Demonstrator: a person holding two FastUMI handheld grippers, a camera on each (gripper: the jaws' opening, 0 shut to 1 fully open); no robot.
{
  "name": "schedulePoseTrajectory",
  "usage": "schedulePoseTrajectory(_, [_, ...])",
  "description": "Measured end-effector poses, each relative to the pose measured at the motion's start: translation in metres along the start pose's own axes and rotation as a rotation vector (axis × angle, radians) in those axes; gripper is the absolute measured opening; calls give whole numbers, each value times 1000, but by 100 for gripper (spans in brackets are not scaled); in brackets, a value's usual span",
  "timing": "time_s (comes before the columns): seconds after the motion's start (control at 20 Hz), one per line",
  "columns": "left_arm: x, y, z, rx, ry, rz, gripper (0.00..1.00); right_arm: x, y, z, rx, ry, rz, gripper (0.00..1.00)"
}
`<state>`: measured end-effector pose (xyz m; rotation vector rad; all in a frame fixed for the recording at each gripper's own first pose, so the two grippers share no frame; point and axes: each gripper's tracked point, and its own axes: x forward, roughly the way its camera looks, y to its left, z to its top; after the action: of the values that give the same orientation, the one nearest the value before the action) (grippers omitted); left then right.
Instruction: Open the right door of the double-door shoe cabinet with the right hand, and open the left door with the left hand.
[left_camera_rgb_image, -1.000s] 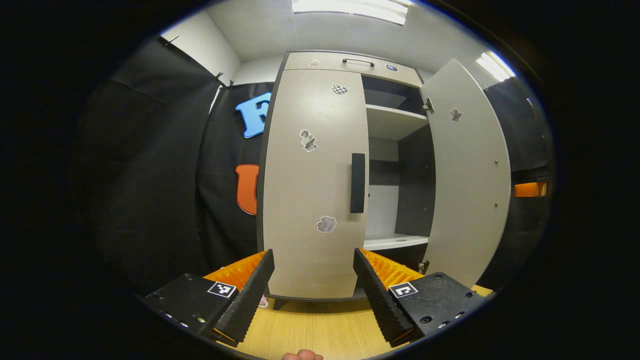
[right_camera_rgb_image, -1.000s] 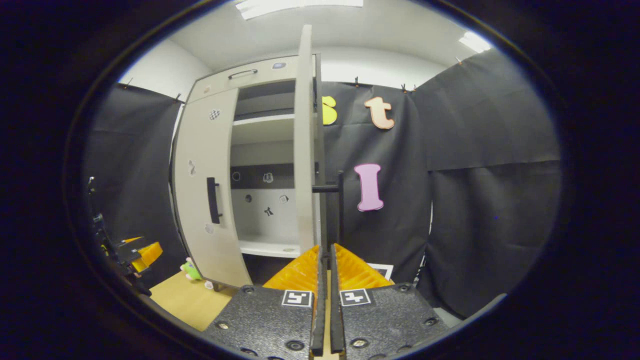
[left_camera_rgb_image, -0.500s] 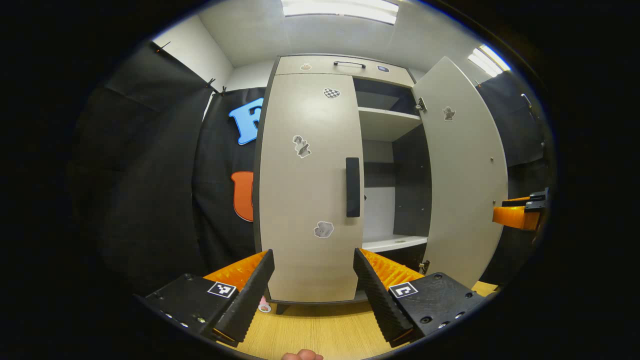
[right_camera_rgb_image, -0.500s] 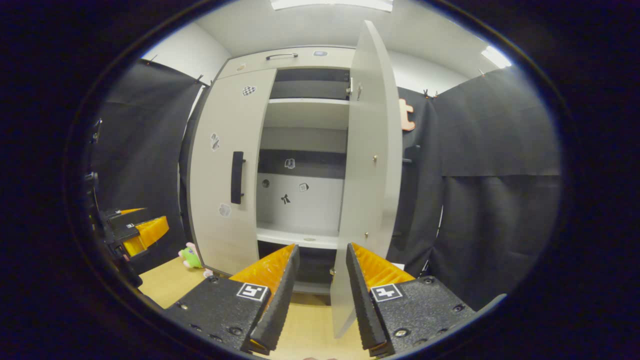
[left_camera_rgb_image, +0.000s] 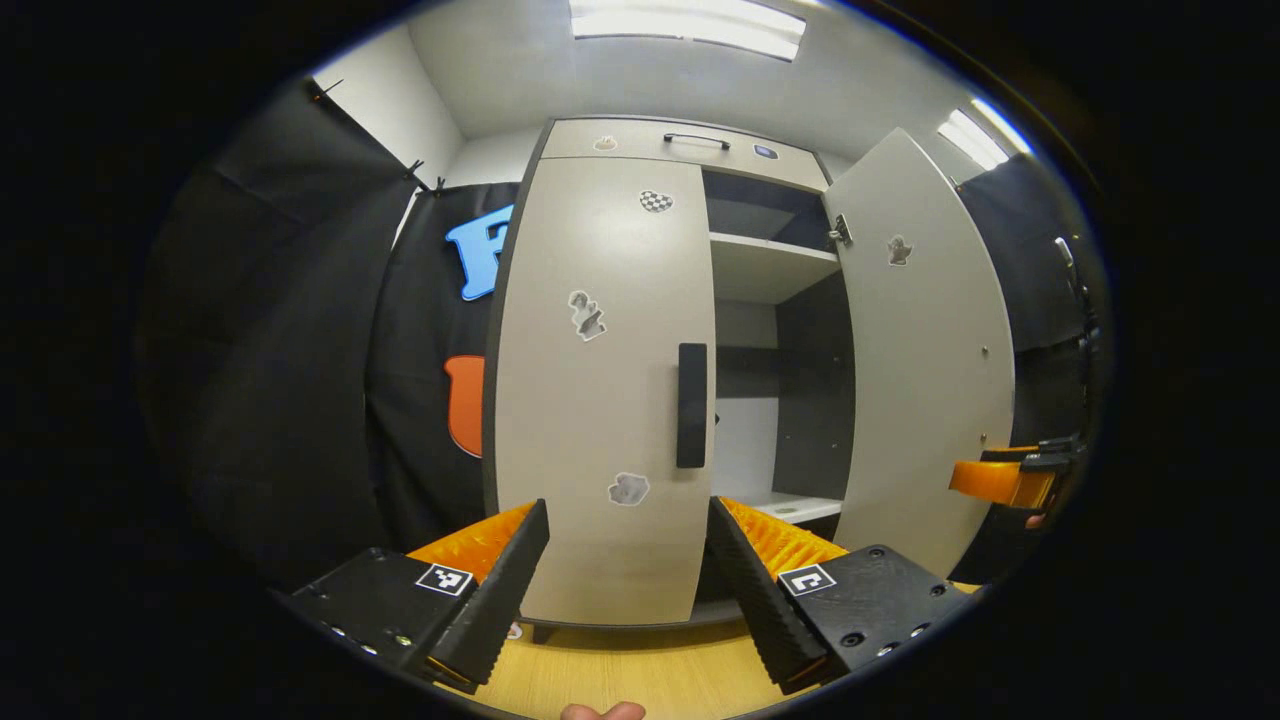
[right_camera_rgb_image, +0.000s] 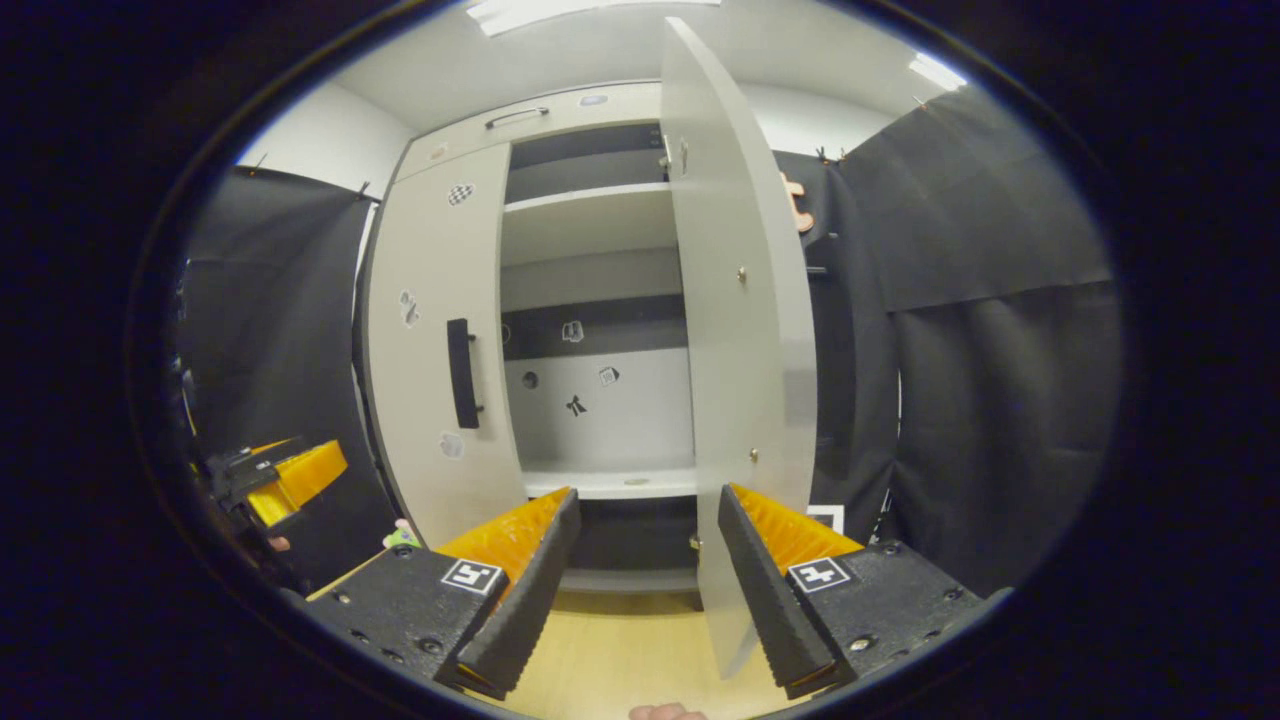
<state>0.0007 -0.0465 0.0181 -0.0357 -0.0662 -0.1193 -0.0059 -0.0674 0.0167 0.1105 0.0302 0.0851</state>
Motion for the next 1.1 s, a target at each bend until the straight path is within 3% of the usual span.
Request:
schedulePoseTrajectory(0.35, [101,-36,38,-24,-52,-84,95,-9,3,-9,-39,27,16,89])
schedulePoseTrajectory(0.6, [158,-46,28,15,-6,-72,95,-17,3,-8,-71,22,17,90])
schedulePoseTrajectory(0.85, [186,-46,20,40,25,-47,95,-21,2,-8,-88,12,10,89])
schedulePoseTrajectory(1.1, [183,-46,20,48,39,-41,94,-16,2,-12,-59,24,17,89])
